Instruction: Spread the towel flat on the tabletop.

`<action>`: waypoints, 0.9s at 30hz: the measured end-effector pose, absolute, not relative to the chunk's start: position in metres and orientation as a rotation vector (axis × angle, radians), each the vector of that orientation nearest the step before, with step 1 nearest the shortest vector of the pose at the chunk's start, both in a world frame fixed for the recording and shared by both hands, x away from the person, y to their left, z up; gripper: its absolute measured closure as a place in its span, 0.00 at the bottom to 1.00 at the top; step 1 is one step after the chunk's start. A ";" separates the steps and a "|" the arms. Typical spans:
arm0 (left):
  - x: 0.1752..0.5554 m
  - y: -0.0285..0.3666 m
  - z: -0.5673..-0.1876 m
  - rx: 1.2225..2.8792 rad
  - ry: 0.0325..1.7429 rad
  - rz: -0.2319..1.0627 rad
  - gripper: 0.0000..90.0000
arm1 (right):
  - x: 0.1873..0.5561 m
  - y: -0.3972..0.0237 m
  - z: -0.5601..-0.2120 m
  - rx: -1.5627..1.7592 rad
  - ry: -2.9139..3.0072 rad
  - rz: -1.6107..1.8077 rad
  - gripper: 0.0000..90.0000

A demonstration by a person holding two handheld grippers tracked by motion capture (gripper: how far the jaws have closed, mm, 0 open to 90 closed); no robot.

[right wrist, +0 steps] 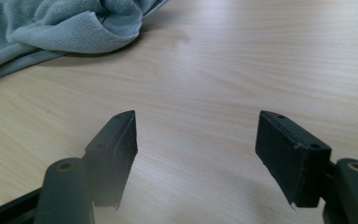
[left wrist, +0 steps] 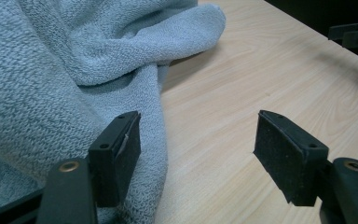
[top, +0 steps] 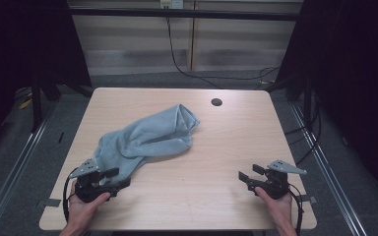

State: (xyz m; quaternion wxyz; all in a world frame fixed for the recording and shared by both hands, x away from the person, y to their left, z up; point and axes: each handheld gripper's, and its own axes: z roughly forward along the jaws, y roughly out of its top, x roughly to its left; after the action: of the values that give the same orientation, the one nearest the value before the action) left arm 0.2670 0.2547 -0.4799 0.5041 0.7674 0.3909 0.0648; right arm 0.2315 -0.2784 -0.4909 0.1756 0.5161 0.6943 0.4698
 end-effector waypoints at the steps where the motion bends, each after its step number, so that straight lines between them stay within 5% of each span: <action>1: 0.267 0.254 -0.480 1.858 0.939 0.148 0.35 | 0.231 -0.279 -0.490 1.467 1.974 1.348 0.36; 17: 0.281 0.250 -0.458 1.837 0.883 0.149 0.45 | 0.230 -0.271 -0.482 1.404 2.035 1.373 0.38; 21: 0.304 0.255 -0.451 1.839 0.907 0.187 0.53 | 0.231 -0.267 -0.485 1.414 2.061 1.365 0.37; 27: 0.338 0.265 -0.435 1.794 0.931 0.202 0.51 | 0.231 -0.268 -0.485 1.410 2.067 1.368 0.36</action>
State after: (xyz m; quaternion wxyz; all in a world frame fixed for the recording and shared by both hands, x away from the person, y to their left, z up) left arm 0.3379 0.2645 -0.4354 0.5273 0.7505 0.3894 0.0844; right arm 0.2312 -0.2675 -0.4849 0.1448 0.4892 0.7173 0.4746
